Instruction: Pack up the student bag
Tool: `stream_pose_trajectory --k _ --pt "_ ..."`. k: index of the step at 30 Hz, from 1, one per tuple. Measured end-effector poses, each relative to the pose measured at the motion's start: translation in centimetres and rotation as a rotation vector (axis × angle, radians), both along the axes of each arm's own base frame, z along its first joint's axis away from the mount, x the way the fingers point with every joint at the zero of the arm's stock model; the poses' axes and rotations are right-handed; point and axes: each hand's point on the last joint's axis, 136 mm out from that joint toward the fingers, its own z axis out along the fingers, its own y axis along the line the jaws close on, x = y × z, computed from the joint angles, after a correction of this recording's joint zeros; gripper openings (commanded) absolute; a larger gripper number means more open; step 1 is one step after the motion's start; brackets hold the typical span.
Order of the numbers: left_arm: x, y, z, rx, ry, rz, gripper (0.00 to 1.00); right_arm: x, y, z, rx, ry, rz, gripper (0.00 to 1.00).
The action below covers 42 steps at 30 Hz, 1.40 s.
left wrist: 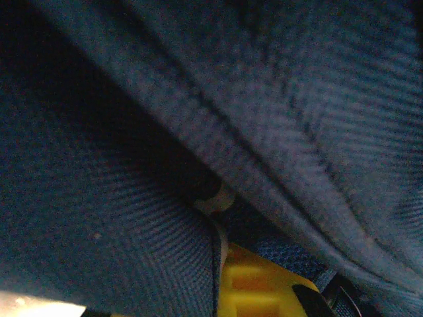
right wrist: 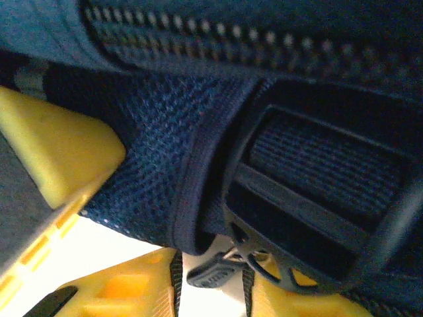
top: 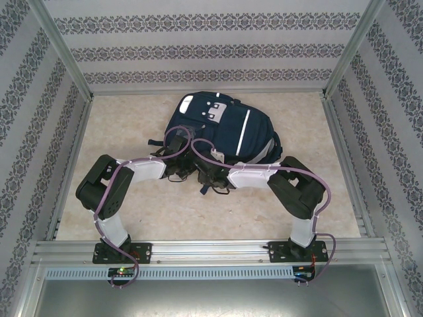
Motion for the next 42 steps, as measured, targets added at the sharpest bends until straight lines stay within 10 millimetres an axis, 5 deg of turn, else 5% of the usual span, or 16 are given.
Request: stream_pose_trajectory --k 5,8,9,31,37,42 --pt "0.0 -0.1 0.1 -0.005 0.000 -0.004 0.00 0.3 0.0 -0.1 0.005 0.010 -0.049 0.36" --pt "0.0 -0.1 0.1 -0.007 0.000 -0.005 0.00 0.4 -0.3 -0.3 -0.004 0.018 -0.076 0.08" --pt "0.0 -0.1 0.1 -0.007 0.000 -0.005 0.00 0.4 -0.5 -0.3 -0.005 0.019 -0.089 0.06" --pt "0.3 -0.2 0.3 -0.018 -0.006 -0.012 0.00 0.2 -1.4 1.2 -0.010 -0.014 -0.066 0.00" --pt "0.4 -0.2 0.5 -0.046 0.007 -0.036 0.00 -0.9 -4.5 3.1 0.011 -0.048 -0.083 0.00" --pt "1.4 2.5 0.1 -0.013 0.012 0.013 0.00 -2.4 -12.5 2.3 -0.108 -0.027 -0.203 0.00"
